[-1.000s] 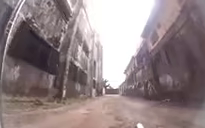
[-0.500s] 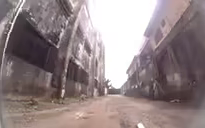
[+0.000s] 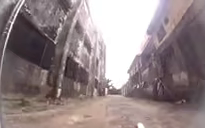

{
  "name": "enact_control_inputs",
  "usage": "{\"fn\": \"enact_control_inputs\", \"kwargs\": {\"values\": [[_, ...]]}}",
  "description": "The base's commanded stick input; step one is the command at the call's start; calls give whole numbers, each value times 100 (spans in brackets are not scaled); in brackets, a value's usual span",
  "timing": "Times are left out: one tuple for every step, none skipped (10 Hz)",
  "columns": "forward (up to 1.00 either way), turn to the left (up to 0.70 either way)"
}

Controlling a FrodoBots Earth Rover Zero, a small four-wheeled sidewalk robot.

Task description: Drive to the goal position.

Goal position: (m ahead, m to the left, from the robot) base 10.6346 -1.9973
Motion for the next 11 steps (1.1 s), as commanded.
{"fn": "enact_control_inputs", "kwargs": {"values": [[84,6],[84,6],[84,6],[84,6],[84,6],[84,6],[84,6],[84,6],[84,6],[84,6],[84,6]]}}
